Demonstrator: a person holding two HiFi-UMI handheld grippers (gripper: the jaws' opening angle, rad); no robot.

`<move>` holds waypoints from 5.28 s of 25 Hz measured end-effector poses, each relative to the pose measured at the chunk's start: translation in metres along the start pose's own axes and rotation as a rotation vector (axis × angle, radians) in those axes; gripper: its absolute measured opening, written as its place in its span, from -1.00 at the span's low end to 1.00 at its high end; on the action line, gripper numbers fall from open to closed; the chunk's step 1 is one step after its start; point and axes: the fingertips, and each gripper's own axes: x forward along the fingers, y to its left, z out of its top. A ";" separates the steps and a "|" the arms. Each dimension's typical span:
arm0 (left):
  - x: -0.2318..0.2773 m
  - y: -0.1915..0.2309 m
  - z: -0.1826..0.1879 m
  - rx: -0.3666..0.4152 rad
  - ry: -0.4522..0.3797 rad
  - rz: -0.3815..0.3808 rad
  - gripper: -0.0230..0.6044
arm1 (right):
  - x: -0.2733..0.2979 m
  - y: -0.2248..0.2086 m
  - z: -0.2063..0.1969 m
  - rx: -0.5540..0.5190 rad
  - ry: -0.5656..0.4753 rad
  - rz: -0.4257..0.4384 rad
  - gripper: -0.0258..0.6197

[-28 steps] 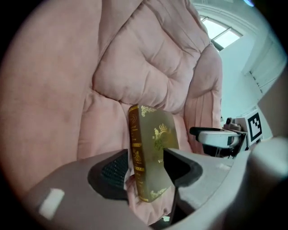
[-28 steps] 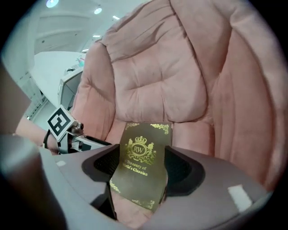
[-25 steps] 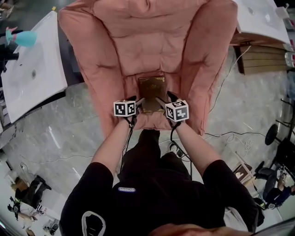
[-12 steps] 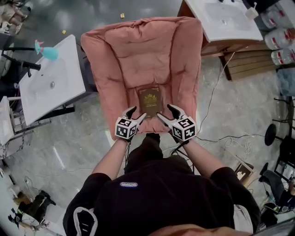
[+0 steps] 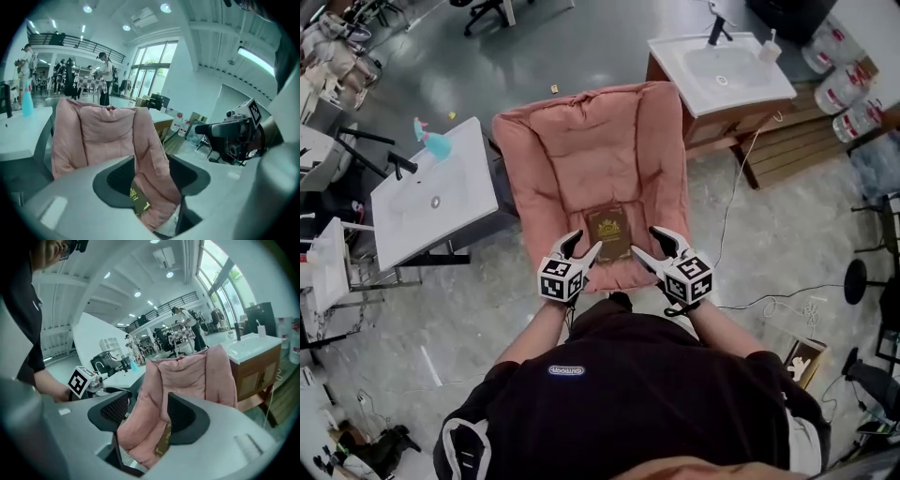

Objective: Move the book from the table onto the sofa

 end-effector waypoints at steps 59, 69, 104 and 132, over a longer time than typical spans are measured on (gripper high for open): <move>-0.484 -0.257 -0.035 0.171 -0.605 0.536 -0.79 | -0.255 0.392 0.015 -0.390 -0.289 0.579 -0.61; -0.505 -0.291 -0.051 0.122 -0.633 0.763 -0.91 | -0.253 0.399 0.004 -0.424 -0.253 0.790 -0.80; -0.670 -0.567 -0.311 -0.298 -0.670 1.606 -0.91 | -0.416 0.624 -0.207 -0.631 0.085 1.576 -0.83; -0.740 -0.786 -0.528 -0.569 -0.626 1.842 -0.91 | -0.589 0.727 -0.398 -0.732 0.241 1.669 -0.83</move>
